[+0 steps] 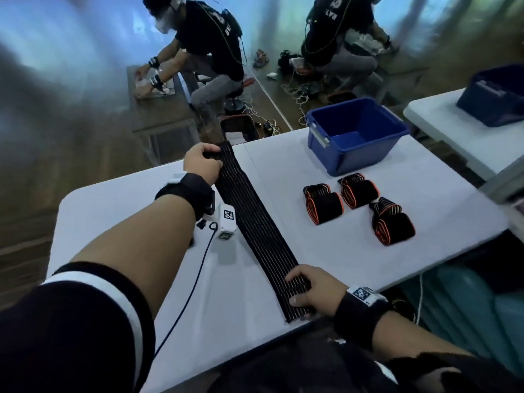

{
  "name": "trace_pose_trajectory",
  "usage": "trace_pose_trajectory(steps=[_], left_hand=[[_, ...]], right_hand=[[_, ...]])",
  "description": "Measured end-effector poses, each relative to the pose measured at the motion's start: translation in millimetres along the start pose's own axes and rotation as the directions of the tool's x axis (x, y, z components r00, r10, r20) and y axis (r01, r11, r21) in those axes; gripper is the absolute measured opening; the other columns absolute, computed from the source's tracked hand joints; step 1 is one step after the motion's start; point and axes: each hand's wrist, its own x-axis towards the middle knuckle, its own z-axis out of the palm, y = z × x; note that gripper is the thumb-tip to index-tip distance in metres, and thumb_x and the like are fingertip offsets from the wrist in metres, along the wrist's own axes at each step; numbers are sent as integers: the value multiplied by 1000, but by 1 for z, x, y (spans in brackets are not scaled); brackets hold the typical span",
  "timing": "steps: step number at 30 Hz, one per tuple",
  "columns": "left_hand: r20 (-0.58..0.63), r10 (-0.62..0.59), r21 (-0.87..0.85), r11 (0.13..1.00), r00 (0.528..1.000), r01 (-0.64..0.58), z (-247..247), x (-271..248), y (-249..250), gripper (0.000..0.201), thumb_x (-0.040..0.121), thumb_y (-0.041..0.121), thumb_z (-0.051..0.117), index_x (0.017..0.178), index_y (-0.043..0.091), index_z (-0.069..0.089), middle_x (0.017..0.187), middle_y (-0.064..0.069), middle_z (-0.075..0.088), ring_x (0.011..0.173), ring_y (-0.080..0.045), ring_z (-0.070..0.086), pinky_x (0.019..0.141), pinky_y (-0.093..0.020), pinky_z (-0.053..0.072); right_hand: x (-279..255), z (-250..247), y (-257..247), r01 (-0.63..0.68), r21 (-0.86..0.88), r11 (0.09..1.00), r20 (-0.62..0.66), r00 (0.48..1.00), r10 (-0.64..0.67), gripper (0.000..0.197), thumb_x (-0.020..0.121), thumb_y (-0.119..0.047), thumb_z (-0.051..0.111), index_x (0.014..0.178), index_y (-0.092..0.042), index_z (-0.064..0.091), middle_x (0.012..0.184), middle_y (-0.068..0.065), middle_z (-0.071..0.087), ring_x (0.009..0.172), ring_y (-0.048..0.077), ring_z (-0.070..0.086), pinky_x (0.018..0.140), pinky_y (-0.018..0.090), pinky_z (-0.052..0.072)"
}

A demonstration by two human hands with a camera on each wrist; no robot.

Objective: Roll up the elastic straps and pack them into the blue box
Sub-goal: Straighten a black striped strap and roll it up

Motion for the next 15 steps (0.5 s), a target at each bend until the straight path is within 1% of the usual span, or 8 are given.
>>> trace_pose_trajectory(steps=[1,2,5,7,8,11,12,15], left_hand=[[13,-12,36,999,1000,12,4,3,-10,29,82,-8,67,94,18,65,96,-4,66,88,-20,65,81,-31,57],[27,-26,67,997,999,24,8,7,-20,30,81,-8,68,92,20,65,95,-4,66,88,-20,65,81,-31,57],[93,-87,127,989,992,75,20,18,-45,32,80,-7,69,95,21,69,97,-4,66,91,-23,66,84,-31,57],[147,-122,165,982,982,98,30,24,-59,35,79,-8,72,102,18,70,102,-5,65,92,-23,64,83,-28,54],[164,-139,170,979,977,110,35,27,-64,36,77,-7,74,102,19,69,103,-5,65,93,-23,64,83,-29,54],[177,-168,158,978,970,140,47,34,-77,39,74,-8,77,98,19,66,103,-5,66,95,-25,66,84,-33,58],[174,-170,158,977,970,142,49,37,-80,39,73,-8,76,99,19,66,103,-6,66,96,-26,67,83,-33,58],[150,-147,179,976,978,120,53,47,-87,39,73,-5,76,102,20,67,105,-6,67,98,-25,68,84,-34,59]], right_hand=[[-4,3,4,-25,61,998,-8,1000,25,41,76,-2,77,105,-26,59,108,18,63,67,24,63,56,33,54],[-8,6,10,-29,100,995,-26,999,32,43,77,1,75,107,-22,55,107,20,63,59,24,61,53,34,52],[-16,12,22,-33,68,997,-120,992,41,43,76,2,72,107,-21,53,101,12,64,47,7,54,49,26,47],[-19,15,29,-60,45,997,-180,981,68,46,73,-1,78,104,-27,56,96,4,65,49,-1,53,55,23,50],[-20,18,32,-75,37,997,-197,977,80,48,72,-1,80,103,-29,57,95,0,66,52,-2,53,60,23,52],[-24,29,40,-90,29,996,-228,969,94,50,70,-2,80,103,-32,58,93,-7,65,58,3,53,71,32,55],[-25,32,42,-86,24,996,-236,968,89,50,70,-3,80,103,-33,57,92,-8,65,58,4,53,70,32,55],[-26,38,42,-88,-46,995,-240,968,74,48,73,-8,77,102,-39,54,95,-9,62,61,3,53,64,20,49]])
